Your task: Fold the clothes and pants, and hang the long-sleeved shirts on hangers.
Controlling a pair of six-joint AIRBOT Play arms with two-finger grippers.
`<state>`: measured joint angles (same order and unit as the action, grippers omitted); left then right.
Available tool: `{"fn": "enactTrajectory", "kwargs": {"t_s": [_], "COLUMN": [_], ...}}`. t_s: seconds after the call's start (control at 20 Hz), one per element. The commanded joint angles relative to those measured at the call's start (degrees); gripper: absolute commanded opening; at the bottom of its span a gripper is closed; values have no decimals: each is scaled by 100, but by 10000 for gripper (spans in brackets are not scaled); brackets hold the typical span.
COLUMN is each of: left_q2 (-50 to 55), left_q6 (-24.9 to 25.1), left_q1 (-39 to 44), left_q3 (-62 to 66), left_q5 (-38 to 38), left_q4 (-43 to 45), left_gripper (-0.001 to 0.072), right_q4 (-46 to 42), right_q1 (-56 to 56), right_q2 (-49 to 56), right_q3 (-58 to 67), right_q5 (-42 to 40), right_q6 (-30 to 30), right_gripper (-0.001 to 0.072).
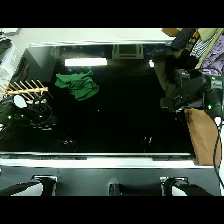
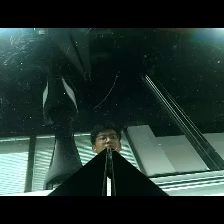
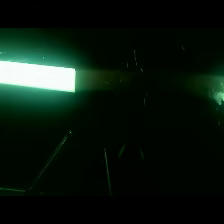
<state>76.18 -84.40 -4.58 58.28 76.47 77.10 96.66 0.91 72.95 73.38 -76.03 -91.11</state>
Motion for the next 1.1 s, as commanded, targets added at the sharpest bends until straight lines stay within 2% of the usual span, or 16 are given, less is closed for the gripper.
{"fn": "enactTrajectory", "kwargs": {"t_s": [0.0,0.25,0.3,0.4,0.45,0.5,0.55,0.6,0.65,0.7,0.85,1.05], "left_q2": [2,4,7,9,4,4,4,4,15,70,916,3154], "left_q6": [2,0,-122,-1056,-1266,-1255,-1266,-1320,-1320,-1316,-1390,-1521], "left_q1": [2,2,2,2,2,2,2,2,2,2,166,693], "left_q3": [-2,-2,-2,0,20,52,76,90,116,247,1788,4876], "left_q5": [-4,-52,-317,-1134,-1373,-1585,-1856,-2140,-2479,-2739,-2909,-2221], "left_q4": [9,11,7,7,7,7,-15,-94,-214,-398,-511,-391], "left_gripper": [20,20,21,76,146,211,227,376,671,720,720,720], "right_q4": [17,15,15,15,13,15,15,15,15,15,15,15], "right_q1": [7,4,7,7,4,7,4,4,7,7,7,7], "right_q2": [2,2,2,2,2,2,2,2,2,2,2,4], "right_q3": [4,4,4,4,4,4,4,4,4,4,4,4], "right_q5": [282,321,339,328,374,372,398,415,409,407,396,426], "right_q6": [4,4,4,4,4,4,4,4,4,4,4,33], "right_gripper": [29,29,29,29,29,29,29,29,29,29,29,29]}}
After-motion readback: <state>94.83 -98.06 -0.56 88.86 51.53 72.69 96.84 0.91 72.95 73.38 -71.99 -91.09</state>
